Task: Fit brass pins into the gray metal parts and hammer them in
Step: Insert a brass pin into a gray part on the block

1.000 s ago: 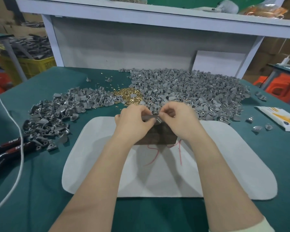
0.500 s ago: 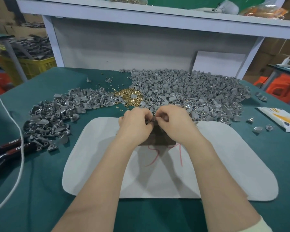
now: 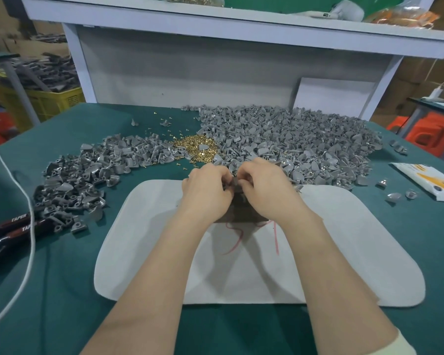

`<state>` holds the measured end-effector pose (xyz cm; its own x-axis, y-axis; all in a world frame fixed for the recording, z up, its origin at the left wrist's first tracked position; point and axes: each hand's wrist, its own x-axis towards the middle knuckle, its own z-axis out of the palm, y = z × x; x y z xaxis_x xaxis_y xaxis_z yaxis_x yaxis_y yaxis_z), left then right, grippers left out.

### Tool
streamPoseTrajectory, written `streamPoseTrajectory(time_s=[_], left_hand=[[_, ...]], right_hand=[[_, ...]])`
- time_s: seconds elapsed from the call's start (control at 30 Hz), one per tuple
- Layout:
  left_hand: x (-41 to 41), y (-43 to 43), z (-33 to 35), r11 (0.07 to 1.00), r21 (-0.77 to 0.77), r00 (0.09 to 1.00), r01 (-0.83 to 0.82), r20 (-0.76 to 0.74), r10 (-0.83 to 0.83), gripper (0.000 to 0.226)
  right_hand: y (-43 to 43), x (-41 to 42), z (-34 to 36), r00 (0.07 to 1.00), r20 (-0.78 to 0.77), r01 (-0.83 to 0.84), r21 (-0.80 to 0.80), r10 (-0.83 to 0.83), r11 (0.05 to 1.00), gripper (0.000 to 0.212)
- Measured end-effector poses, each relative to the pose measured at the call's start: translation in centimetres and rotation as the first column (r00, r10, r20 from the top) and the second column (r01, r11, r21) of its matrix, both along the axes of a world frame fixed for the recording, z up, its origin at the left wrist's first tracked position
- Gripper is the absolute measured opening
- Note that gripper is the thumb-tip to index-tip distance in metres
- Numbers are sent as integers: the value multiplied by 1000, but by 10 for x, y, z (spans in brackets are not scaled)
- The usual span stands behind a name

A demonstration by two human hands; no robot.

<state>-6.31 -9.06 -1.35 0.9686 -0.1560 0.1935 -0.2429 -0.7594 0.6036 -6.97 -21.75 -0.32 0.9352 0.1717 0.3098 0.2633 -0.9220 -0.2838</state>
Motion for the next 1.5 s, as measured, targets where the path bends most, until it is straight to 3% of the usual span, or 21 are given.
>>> streamPoseTrajectory(time_s=[0.2, 0.63, 0.93, 1.5], left_hand=[[2, -1, -2, 999, -27, 1000, 19, 13, -19, 7], [1, 0, -2, 999, -45, 1000, 5, 6, -5, 4], [1, 1, -3, 999, -45, 999, 3, 32, -2, 14], [3, 1, -4, 999, -48, 1000, 1, 10, -1, 5]], right_hand=[[4, 3, 1, 1000, -2, 23, -83, -23, 996, 12], [0, -1, -4, 989, -76, 142, 171, -130, 975, 11], [-8, 1, -2, 990, -108, 127, 347, -95, 929, 15], [0, 0, -11, 990, 13, 133, 229, -140, 964, 6]])
